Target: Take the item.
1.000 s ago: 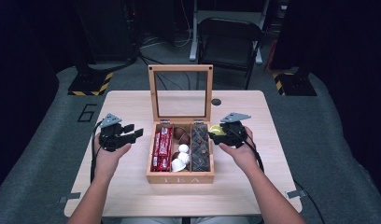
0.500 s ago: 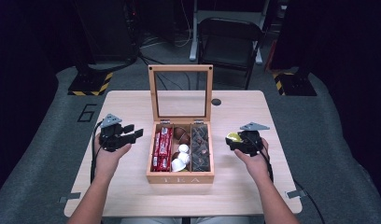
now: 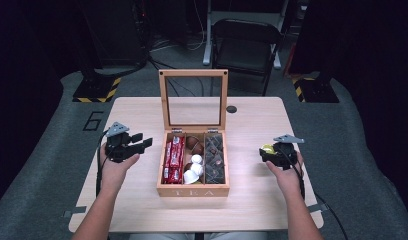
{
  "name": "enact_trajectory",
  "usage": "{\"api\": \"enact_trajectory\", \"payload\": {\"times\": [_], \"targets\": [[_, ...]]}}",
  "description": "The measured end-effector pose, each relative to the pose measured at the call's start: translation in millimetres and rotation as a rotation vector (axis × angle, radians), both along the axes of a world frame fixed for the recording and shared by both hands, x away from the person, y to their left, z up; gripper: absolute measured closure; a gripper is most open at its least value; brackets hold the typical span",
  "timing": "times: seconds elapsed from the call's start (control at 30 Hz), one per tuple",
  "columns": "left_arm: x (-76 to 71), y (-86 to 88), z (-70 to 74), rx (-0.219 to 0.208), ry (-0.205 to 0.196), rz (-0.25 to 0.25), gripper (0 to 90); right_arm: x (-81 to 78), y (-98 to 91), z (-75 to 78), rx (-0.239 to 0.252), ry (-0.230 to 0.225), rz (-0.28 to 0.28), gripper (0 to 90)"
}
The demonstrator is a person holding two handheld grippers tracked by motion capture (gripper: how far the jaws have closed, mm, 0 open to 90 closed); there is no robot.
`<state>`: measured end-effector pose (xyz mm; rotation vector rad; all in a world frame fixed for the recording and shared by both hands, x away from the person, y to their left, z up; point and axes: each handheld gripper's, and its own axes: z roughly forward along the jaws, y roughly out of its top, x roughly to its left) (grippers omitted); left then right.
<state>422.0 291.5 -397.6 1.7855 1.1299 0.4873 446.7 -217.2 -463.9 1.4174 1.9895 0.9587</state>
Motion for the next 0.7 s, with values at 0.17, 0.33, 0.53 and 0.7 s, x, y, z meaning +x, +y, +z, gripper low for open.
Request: {"api": "enact_trajectory", "payload": {"times": [0.17,0.33,0.53,0.7], "targets": [[-0.1,-0.5,0.1,-0.002,-0.002,0.002,50.4,1.4,-6.6,-5.2,0.009,0.014,-0.026,37.3],[-0.5,-0.3,0.1,0.002,-0.002,0.001,50.4,3.6,-13.3,-13.8,0.004,0.040,-0.050,37.3],[-0.9,0.7,-0.5,0.000,0.000,0.004,50.4,6.0,-19.8,-22.2,0.022,0.063,-0.087,37.3],[-0.7,0.5,-0.9,0.001,0.002,0.001,50.4,7.2,-20.8,-28.3,0.014,0.080,-0.089,37.2]]}}
